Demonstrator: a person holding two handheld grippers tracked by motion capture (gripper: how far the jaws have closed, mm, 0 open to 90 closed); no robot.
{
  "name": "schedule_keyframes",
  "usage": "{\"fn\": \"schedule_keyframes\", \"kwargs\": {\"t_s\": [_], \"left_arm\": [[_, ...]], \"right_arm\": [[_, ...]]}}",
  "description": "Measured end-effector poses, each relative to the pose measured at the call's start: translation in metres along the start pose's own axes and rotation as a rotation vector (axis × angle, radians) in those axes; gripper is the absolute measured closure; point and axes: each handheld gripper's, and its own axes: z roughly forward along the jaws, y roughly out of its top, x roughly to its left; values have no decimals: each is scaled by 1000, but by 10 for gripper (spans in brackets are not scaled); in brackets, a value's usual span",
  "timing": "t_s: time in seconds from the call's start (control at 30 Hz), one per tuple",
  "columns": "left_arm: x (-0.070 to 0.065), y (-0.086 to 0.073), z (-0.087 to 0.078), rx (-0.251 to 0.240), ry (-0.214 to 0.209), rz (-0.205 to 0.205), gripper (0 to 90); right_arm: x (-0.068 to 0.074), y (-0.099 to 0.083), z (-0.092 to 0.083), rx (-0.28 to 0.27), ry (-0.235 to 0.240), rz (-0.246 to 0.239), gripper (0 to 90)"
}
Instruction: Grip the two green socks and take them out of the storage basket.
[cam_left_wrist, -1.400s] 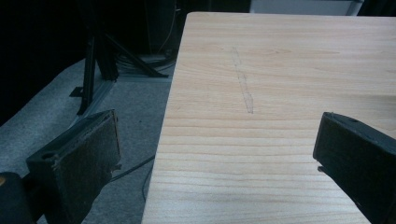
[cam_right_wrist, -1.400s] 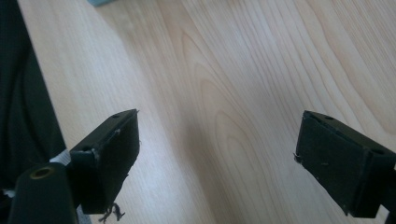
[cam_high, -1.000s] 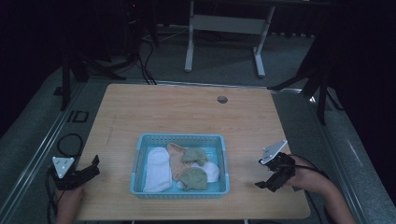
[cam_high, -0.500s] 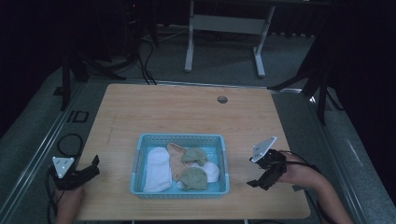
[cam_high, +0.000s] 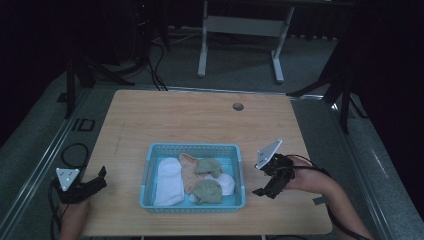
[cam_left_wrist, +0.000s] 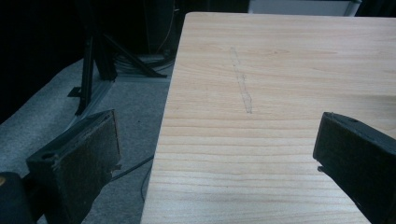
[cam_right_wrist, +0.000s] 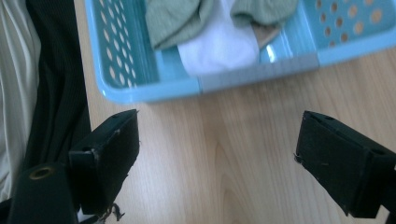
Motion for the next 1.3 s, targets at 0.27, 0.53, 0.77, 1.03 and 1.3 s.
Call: {"fn": "schedule_keyframes", "kwargs": {"t_s": [0.27,0.53,0.77,1.03,1.3], "left_arm": [[0,0,0,-1,-2,-1,4],[0,0,0,-3,-3,0,4],[0,0,0,-2,-5,-1,3],[0,0,0,-3,-6,1,4],[0,0,0,-5,-8,-1,4]], "right_arm": [[3,20,6,-2,16,-41,132],[6,38,20,-6,41,-63,132],[8,53,35,11,59,-81,132],[11,67,52,21,86,-107,137],[16,77,73,56,110,-131,164]]}}
